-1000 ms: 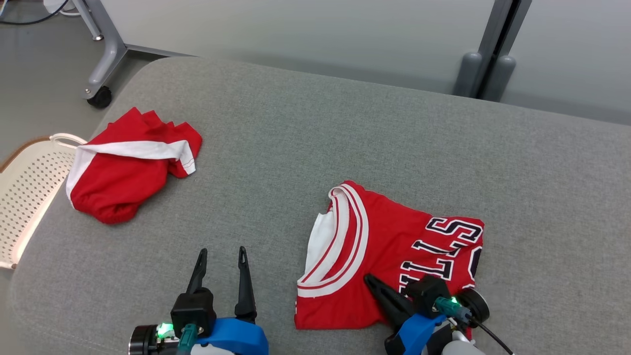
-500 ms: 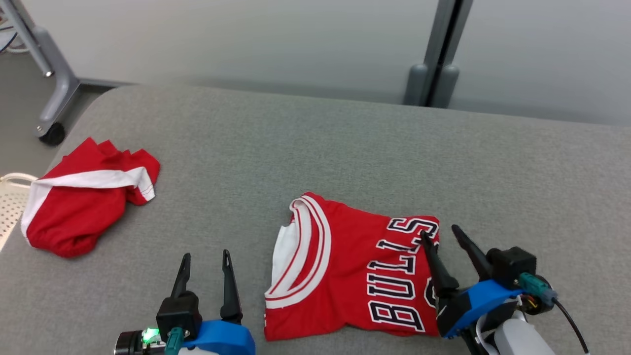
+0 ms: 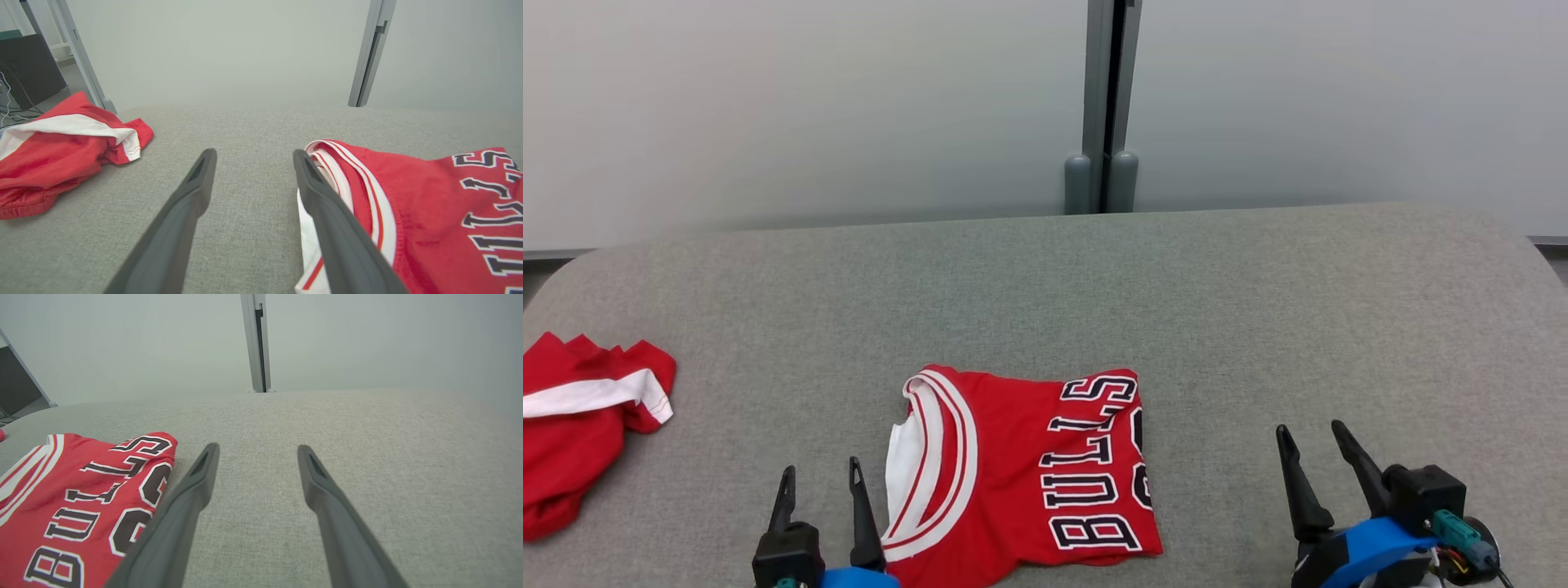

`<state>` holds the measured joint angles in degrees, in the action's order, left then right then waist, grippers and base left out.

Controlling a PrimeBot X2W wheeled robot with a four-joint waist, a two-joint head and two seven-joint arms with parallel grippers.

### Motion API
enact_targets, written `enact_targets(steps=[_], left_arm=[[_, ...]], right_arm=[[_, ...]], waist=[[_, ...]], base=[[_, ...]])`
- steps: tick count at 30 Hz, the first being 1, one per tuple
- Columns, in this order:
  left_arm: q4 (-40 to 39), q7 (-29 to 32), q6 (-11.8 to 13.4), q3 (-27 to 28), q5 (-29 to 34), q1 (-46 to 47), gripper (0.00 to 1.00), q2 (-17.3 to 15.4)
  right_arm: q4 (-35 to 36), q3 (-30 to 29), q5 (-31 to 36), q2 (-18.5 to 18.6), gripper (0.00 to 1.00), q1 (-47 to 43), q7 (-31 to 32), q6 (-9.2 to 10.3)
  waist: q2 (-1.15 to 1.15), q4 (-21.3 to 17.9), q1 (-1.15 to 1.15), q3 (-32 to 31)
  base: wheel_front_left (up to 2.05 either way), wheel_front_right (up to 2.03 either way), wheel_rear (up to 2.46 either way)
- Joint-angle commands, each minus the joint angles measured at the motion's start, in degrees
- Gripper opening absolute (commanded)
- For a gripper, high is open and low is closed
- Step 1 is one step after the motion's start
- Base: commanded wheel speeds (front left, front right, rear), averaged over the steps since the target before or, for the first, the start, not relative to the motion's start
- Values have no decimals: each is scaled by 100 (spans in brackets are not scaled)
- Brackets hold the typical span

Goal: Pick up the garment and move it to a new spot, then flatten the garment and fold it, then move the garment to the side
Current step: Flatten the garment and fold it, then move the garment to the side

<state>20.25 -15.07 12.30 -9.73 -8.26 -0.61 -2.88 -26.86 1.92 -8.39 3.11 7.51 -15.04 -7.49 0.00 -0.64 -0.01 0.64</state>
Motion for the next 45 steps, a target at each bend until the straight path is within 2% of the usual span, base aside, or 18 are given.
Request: enact_targets(steps=[1,14,19,27,33,34,36,45], left_arm=[[25,-14,-28,58,76,-103,100,0],[25,-14,-164,11,133,-114,100,-1],[-15,-14,-211,-150,84,-45,100,0],[-28,-14,-221,-371,35,142,100,-1],[-59,-14,-208,-455,-14,235,100,1],[-72,-14,-201,-458,-14,248,100,2],[-90,-14,-184,-462,-23,244,100,1],[-136,-14,-218,-604,-27,302,100,0]], right_arm=[[17,-36,42,-11,100,-152,-19,-1],[-120,257,-278,-15,100,-274,-19,-1],[-341,678,-534,-15,100,-4,-19,-1],[-1172,1323,-1070,-11,100,799,-18,-1],[-1976,1376,-1303,-6,100,1151,-19,-1],[-2087,1373,-1324,-5,93,1189,-19,-1],[-2272,1420,-1401,-7,0,1245,-18,-1],[-2150,1031,-1341,24,0,1134,-12,1]], waist=[[0,-93,1,-103],[0,70,1,-130],[0,296,1,-4],[0,827,1,360],[0,1094,1,529],[0,1113,1,552],[0,1127,1,587],[0,793,1,613]], base=[[0,0,0],[0,0,0],[0,0,0],[0,0,0],[0,0,0],[0,0,0],[0,0,0],[0,0,0]])
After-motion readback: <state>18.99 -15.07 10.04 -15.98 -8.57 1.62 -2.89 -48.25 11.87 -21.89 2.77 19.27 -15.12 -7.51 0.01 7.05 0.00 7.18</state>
